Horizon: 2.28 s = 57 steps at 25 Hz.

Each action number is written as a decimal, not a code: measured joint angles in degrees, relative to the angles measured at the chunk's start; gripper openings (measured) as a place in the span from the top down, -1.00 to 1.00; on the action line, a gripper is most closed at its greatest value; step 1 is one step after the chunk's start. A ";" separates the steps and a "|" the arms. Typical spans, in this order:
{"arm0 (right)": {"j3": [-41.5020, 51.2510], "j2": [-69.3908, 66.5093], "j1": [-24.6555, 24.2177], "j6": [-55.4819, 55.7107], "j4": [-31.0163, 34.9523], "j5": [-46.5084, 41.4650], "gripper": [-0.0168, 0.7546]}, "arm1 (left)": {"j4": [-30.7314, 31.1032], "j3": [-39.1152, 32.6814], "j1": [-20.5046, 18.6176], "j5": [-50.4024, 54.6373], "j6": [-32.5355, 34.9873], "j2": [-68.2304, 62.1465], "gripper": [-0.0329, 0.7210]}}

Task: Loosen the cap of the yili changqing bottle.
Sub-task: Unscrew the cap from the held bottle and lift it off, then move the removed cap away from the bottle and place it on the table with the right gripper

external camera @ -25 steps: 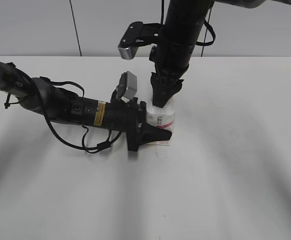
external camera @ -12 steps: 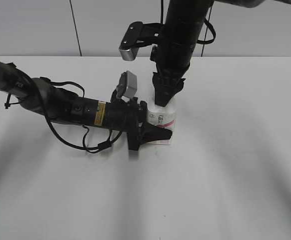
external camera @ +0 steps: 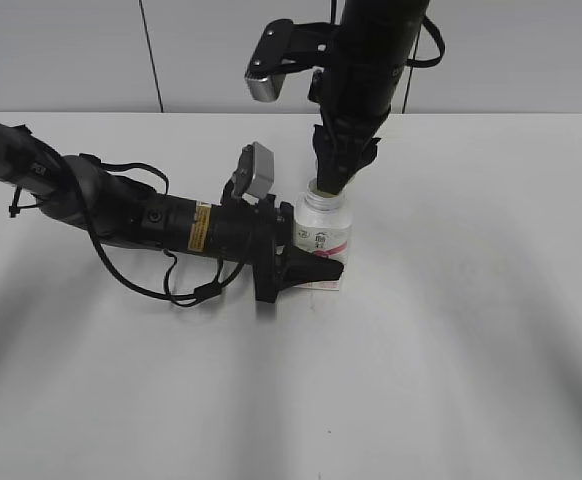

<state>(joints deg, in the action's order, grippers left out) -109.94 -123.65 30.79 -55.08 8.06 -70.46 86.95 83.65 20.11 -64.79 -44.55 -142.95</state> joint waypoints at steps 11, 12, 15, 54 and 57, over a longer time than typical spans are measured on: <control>-0.06 2.74 -0.11 10.05 -0.78 0.11 -0.06 | 0.33 0.00 0.00 -0.17 0.07 0.00 -0.13; -0.06 2.80 -0.11 12.43 -0.83 0.11 -0.06 | 0.33 0.00 0.00 -0.17 0.07 0.00 -0.13; -0.06 2.80 -0.31 19.44 -1.01 0.11 -0.06 | 0.33 0.00 0.00 -0.17 0.07 0.00 -0.13; 30.46 2.92 -21.30 44.54 3.09 22.88 -0.05 | 0.66 0.00 -0.06 -0.34 0.09 0.00 -0.13; 30.46 2.79 -21.30 44.84 2.67 22.88 -0.05 | 0.66 0.00 -0.06 -0.34 0.09 0.00 -0.13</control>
<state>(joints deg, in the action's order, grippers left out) -79.48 -120.86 9.50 -10.24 10.73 -47.58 87.61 83.65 20.05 -65.13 -44.46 -142.95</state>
